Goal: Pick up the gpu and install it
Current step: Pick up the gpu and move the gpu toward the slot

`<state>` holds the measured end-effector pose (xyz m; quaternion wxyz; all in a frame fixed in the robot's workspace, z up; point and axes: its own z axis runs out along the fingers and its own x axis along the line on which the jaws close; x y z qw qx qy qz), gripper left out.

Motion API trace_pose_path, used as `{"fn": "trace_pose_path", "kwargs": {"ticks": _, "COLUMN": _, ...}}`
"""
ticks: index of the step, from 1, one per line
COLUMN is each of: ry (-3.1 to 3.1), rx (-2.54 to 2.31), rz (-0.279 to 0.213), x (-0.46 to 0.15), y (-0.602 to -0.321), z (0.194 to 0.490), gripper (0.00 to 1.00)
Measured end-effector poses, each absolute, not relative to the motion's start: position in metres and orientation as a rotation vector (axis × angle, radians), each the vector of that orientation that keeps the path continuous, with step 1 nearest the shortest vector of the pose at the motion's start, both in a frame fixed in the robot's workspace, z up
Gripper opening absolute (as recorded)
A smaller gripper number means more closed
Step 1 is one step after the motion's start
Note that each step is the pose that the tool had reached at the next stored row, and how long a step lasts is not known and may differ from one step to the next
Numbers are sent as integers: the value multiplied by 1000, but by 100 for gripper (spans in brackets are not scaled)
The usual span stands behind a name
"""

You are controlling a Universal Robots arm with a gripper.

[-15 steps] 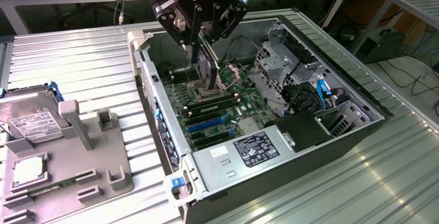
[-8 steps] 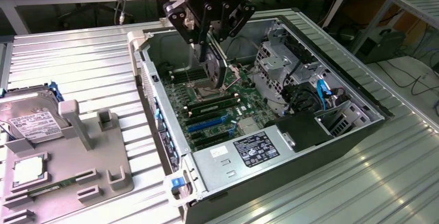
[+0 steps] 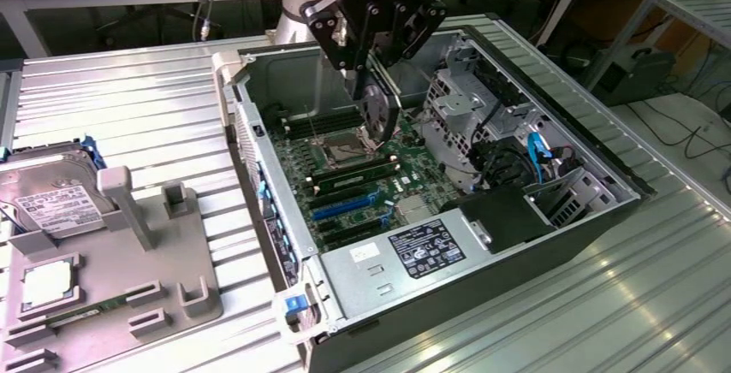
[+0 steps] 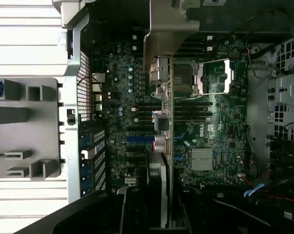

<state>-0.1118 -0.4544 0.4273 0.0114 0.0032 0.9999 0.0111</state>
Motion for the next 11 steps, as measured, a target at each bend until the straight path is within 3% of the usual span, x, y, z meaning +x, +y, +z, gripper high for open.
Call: {"fn": "trace_pose_path", "kwargs": {"ticks": 11, "ry": 3119, "rx": 10, "rz": 35, "x": -86, "y": -454, "z": 427, "gripper": 28}}
